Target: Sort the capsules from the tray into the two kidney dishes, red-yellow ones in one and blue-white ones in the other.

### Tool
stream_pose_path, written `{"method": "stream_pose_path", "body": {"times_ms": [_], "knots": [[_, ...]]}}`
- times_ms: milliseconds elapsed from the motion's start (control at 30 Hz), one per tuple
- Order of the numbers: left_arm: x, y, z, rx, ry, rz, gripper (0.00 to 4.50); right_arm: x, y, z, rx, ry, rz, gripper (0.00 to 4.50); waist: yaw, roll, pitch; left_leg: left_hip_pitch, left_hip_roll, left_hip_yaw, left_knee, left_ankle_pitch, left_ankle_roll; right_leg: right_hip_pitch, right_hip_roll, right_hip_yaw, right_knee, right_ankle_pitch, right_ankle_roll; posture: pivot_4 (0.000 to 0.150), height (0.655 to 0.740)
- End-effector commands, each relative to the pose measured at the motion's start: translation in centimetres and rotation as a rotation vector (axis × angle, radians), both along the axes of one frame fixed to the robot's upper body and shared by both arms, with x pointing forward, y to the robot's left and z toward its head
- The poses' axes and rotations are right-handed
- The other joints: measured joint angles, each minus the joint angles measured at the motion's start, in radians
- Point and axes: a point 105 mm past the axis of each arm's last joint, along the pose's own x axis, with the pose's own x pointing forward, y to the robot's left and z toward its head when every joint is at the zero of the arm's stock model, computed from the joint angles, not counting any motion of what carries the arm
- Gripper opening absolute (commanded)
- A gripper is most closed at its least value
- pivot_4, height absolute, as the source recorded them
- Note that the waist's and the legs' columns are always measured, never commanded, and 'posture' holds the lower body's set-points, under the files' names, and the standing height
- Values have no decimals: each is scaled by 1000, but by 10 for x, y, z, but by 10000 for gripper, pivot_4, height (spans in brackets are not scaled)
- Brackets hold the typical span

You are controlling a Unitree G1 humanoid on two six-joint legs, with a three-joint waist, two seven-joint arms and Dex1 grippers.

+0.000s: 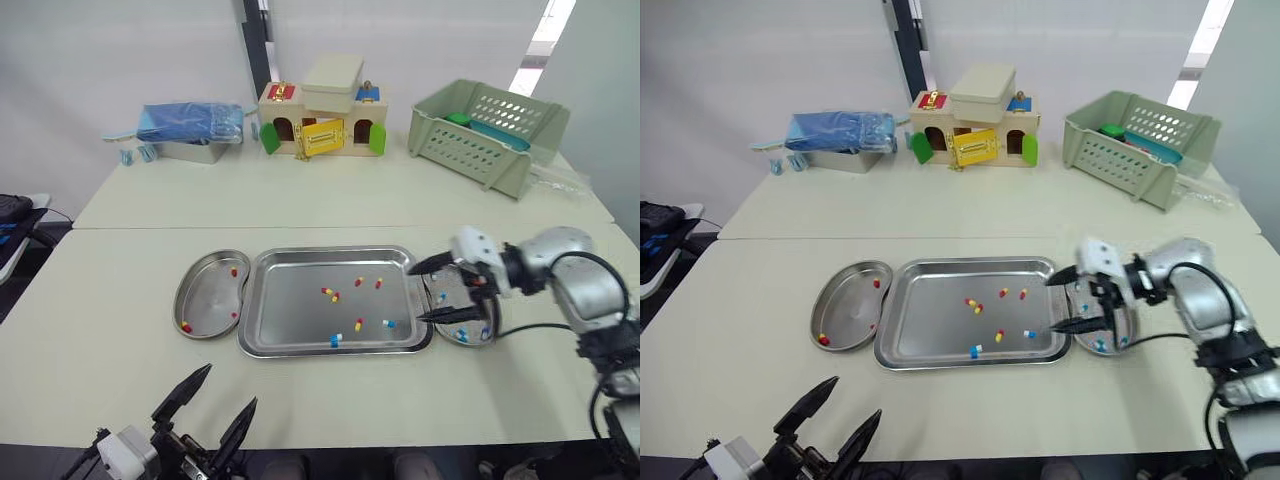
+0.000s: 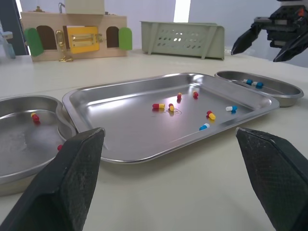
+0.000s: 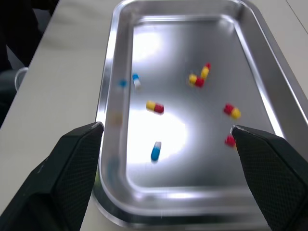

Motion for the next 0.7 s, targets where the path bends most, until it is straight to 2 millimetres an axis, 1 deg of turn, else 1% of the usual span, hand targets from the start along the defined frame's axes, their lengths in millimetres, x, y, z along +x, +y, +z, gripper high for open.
{"method": "stream_pose_path", "body": {"times_ms": [33, 67, 167, 267, 367, 500, 700], "knots": [[-2, -10, 3, 10, -26, -27, 45000, -5, 38, 7, -24, -46, 112, 44701, 4, 0, 0, 0, 0, 0, 0, 0, 0, 0, 0, 0, 0, 0, 0, 1500, 7400], [-2, -12, 3, 10, -27, -28, 45000, -6, 50, 5, -39, -60, 147, 44701, 4, 0, 0, 0, 0, 0, 0, 0, 0, 0, 0, -1, 0, 0, 0, 1500, 7400], [-3, -15, 2, 17, -34, -42, 45000, -6, 76, -1, -59, -85, 192, 44701, 5, 0, 0, 0, 0, -1, 0, 0, 0, 0, 0, -1, 0, 0, 0, 1500, 7400], [-3, -16, 3, 17, -40, -36, 45000, 0, 92, -2, -45, -109, 189, 44701, 5, 0, 0, 0, 0, -1, 0, 0, 0, -1, 0, -1, 0, 0, 0, 1500, 7400], [-5, -17, 5, 19, -43, -34, 45000, 2, 99, -4, -37, -106, 191, 44701, 5, 0, 0, 0, 0, -1, 0, 0, 0, -1, 0, -1, 0, 0, 0, 1500, 7400], [-5, -19, 7, 24, -44, -38, 45000, 4, 102, -10, -48, -102, 184, 44701, 4, 0, 0, 0, 0, -1, 0, 0, 0, -1, 0, -1, 1, 0, 0, 1500, 7400], [1, -21, 15, 25, -58, -42, 45000, 4, 107, -12, -27, -95, 177, 44701, 3, 0, 0, 0, 0, -1, 0, 0, 0, -1, 0, -1, 1, 0, 0, 1500, 7400]]}}
